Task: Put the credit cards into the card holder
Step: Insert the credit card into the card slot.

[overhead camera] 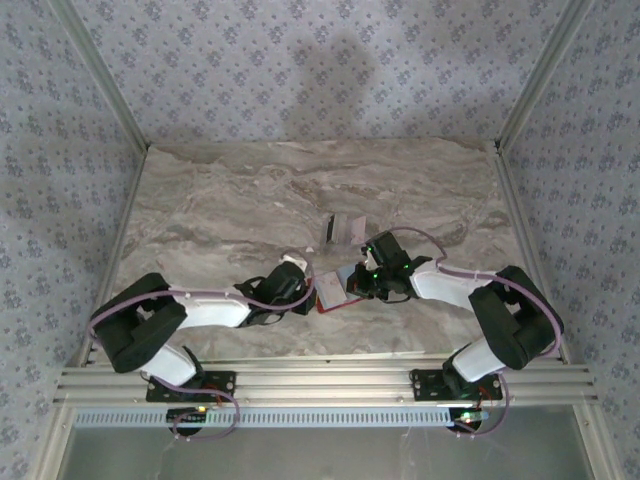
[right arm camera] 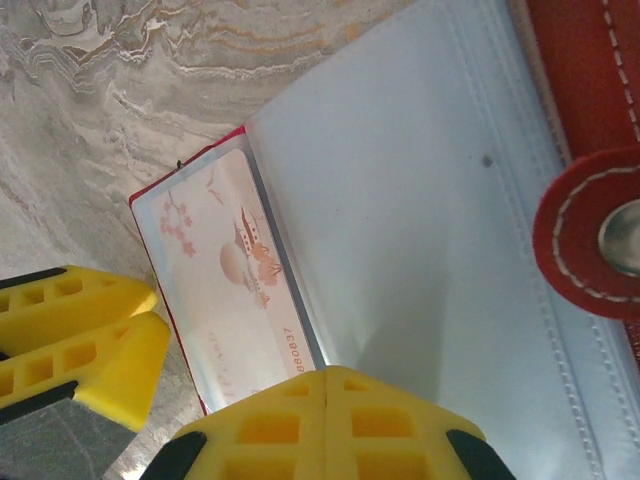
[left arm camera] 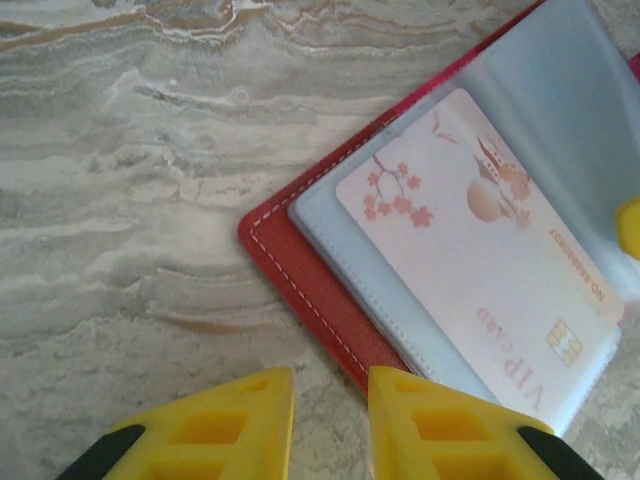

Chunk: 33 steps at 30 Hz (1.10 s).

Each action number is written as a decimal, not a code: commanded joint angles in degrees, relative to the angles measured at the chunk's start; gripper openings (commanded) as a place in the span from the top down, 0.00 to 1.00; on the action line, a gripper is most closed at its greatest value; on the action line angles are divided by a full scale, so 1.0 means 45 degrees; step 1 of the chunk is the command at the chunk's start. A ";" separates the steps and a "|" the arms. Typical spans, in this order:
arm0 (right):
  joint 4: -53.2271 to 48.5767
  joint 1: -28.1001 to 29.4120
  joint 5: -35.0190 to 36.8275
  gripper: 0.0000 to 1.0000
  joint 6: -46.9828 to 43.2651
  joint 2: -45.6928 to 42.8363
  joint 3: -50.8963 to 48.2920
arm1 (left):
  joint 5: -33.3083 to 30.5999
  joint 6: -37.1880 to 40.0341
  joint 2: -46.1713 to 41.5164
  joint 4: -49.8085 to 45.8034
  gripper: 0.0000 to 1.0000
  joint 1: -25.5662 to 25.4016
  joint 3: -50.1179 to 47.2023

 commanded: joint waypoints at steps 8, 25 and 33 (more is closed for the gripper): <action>-0.0504 0.0492 0.0304 1.00 -0.0856 0.0160 0.0665 | 0.0189 -0.0041 0.0032 -0.0244 0.83 0.0111 0.0012; -0.0199 0.0602 0.0424 1.00 -0.1045 0.1668 0.1243 | 0.0604 0.0113 0.1895 0.0296 0.85 0.0120 0.0837; 0.0723 0.1109 -0.0279 1.00 -0.0575 0.1871 0.1476 | 0.1042 -0.0007 0.2934 0.0810 0.86 0.0122 0.1154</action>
